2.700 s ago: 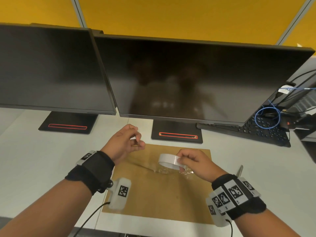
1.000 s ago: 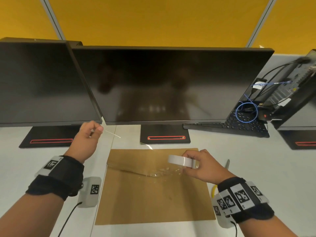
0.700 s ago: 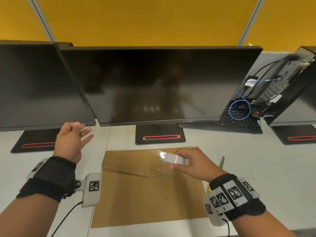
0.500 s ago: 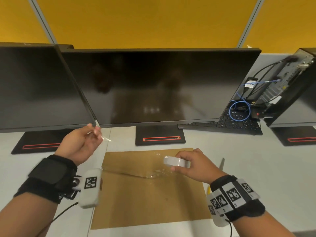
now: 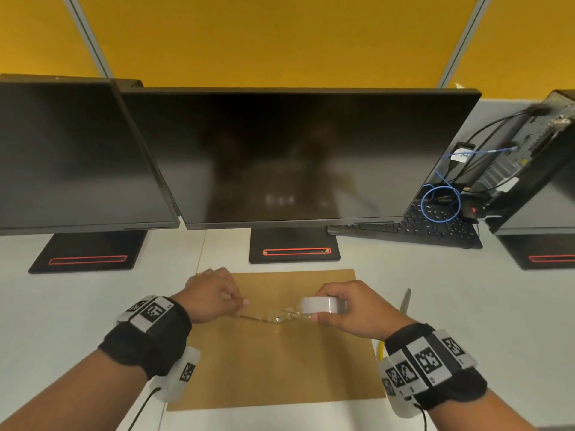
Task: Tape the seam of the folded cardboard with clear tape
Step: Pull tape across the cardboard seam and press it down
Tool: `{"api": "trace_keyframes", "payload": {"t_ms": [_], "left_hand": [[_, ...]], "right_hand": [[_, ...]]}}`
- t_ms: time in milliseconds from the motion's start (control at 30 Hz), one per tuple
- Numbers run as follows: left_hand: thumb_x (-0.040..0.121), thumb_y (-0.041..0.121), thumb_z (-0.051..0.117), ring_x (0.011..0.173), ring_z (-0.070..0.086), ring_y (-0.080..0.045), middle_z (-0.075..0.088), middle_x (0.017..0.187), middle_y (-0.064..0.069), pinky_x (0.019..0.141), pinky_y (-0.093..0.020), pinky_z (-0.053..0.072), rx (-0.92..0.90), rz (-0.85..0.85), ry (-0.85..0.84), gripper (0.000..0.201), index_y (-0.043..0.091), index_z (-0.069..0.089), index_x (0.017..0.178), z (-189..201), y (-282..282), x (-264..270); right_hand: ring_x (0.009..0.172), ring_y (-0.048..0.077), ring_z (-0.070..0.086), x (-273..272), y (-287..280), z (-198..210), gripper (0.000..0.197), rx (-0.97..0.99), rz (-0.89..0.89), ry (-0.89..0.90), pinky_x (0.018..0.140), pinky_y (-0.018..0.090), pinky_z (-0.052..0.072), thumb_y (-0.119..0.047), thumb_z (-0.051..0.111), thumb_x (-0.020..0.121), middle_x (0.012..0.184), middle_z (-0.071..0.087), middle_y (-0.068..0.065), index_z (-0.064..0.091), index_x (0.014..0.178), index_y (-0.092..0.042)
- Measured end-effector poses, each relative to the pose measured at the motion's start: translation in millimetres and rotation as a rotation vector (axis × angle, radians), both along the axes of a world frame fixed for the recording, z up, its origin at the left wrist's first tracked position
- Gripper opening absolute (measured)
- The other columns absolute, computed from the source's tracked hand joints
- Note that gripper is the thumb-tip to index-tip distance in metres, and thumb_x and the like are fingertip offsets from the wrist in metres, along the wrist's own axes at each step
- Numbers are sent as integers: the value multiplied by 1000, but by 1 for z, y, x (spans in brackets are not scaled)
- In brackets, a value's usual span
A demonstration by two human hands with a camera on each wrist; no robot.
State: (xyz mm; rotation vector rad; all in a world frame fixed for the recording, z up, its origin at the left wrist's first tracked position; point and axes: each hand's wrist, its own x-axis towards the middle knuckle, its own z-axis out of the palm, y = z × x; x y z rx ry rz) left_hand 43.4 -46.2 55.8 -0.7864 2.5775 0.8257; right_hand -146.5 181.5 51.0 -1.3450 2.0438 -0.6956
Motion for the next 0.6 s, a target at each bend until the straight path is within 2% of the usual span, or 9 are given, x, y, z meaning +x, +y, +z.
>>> {"api": "trace_keyframes", "payload": {"t_ms": [67,133,200,267,300,367,433,500,600], "left_hand": [[85,44,62,115,35,-7,50,113,19,105,-34,23,79,63,119,27,38,68,58,-2,4,-4],[87,23,62,125,36,-4,58,119,16,107,-30,21,339,245,313,35,24,66,52,0,11,-8],[84,11,60,123,49,-8,71,109,5,106,-31,29,632,425,490,37,14,52,48,3,20,-15],[74,15,64,114,61,-17,73,96,-11,100,-35,41,900,528,621,33,15,44,48,7,31,-20],[75,13,64,110,64,-22,71,87,-17,98,-37,44,1027,574,680,34,13,43,49,9,35,-23],[90,5,51,101,67,-28,60,69,-14,96,-41,48,1168,634,745,37,10,40,55,12,40,-30],[94,9,48,81,70,-23,52,62,-7,91,-40,52,1193,615,738,32,9,40,63,14,44,-37],[86,14,57,61,62,-12,50,61,-1,86,-40,50,1069,495,697,23,11,42,69,12,47,-41],[81,23,63,67,55,-2,63,77,5,75,-27,46,603,144,541,16,14,50,77,4,50,-41]], "right_hand": [[87,5,62,0,0,-1,27,-3,7,-12,80,30,52,-46,70,79,92,68,-11,68,97,-27],[88,5,62,1,1,-2,27,-4,4,-21,80,29,52,-46,70,79,93,68,-11,68,98,-27],[86,5,62,2,2,-2,25,-6,3,-41,79,29,53,-46,70,80,91,68,-11,68,96,-27],[82,3,61,3,2,-1,17,-19,8,-66,77,26,51,-43,71,80,88,68,-12,66,90,-30],[81,2,61,4,2,-1,14,-22,10,-74,77,24,50,-42,71,80,86,67,-13,65,89,-33],[81,1,60,6,2,1,12,-30,14,-86,75,21,49,-42,71,81,85,66,-14,63,88,-37],[81,1,60,6,2,1,12,-47,12,-88,76,22,49,-42,71,81,85,66,-15,63,89,-36],[82,3,61,5,3,0,15,-56,14,-80,77,26,51,-43,71,81,87,68,-13,65,91,-34],[80,5,61,3,4,-3,20,-70,8,-72,76,29,51,-44,71,79,87,68,-9,67,92,-29]]}}
